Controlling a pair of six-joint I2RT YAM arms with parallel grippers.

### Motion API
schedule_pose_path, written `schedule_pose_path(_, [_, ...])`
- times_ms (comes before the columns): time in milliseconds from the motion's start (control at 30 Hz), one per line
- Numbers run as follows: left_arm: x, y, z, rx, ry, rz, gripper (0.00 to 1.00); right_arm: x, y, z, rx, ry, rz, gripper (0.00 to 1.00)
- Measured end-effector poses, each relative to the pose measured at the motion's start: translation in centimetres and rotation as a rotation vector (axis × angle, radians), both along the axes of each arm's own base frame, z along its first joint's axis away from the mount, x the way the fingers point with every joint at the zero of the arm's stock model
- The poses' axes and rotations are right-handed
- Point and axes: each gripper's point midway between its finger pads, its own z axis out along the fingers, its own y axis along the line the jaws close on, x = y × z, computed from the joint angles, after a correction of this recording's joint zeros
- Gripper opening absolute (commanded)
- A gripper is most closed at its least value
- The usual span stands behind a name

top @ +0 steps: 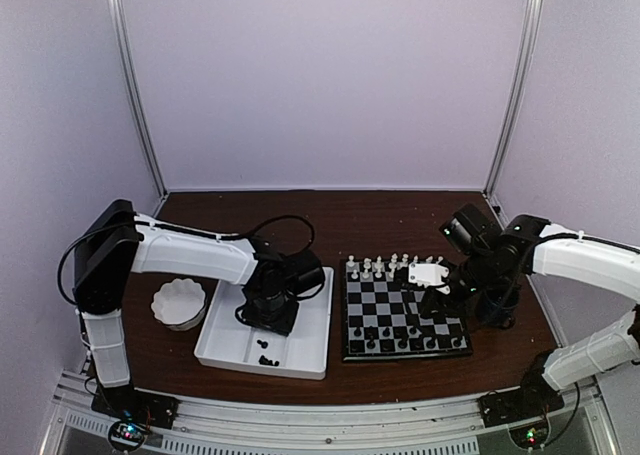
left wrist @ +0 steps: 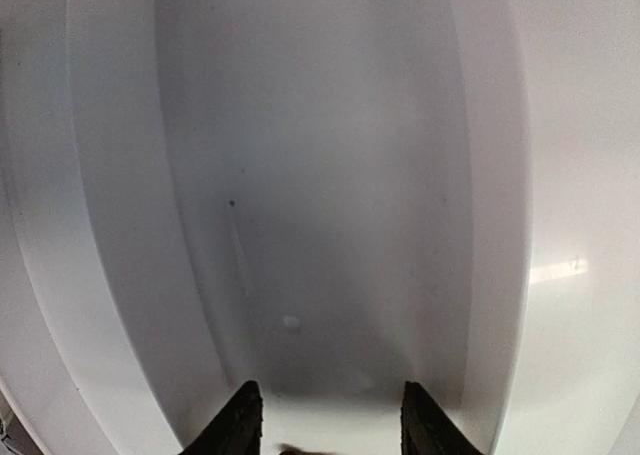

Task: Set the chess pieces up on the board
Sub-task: Pick up the pawn from the storage box.

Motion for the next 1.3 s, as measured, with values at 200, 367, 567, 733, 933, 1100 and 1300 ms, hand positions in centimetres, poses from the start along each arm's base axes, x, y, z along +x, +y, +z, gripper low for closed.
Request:
schedule_pose_path(200, [-2.9,1.1,0.3,0.008,0.022,0.041,0.52,-0.1,0.1,-0.1,0.0,0.008,0.002,0.28])
schedule_pose_path(367, [-4.7,1.5,-0.1,0.006,0.048,0.081,0.51,-0.2,0.2,-0.3,0.002,0.019,0.007,0.28])
schedule_pose_path(567, [-5.0,1.4,-0.3,-0.024,0.059,0.127,0.44,-0.2,0.3,-0.3,0.005,0.023,0.009,0.28])
schedule_pose_path(733, [-5.2,1.1,-0.4,-0.041,0.067,0.143,0.41,-0.3,0.3,-0.3,0.006,0.024,0.009,0.28])
schedule_pose_path(933, [-5.6,1.2,-0.5,-0.071,0.077,0.161,0.28,-0.3,0.3,-0.3,0.006,0.024,0.009,0.27])
schedule_pose_path(1100, [-5.8,1.0,-0.6,-0.091,0.081,0.162,0.24,-0.3,0.3,-0.3,0.006,0.024,0.009,0.27])
schedule_pose_path(1300, [-6.1,1.0,-0.7,-0.104,0.079,0.155,0.1,-0.3,0.3,-0.3,0.006,0.024,0.009,0.27])
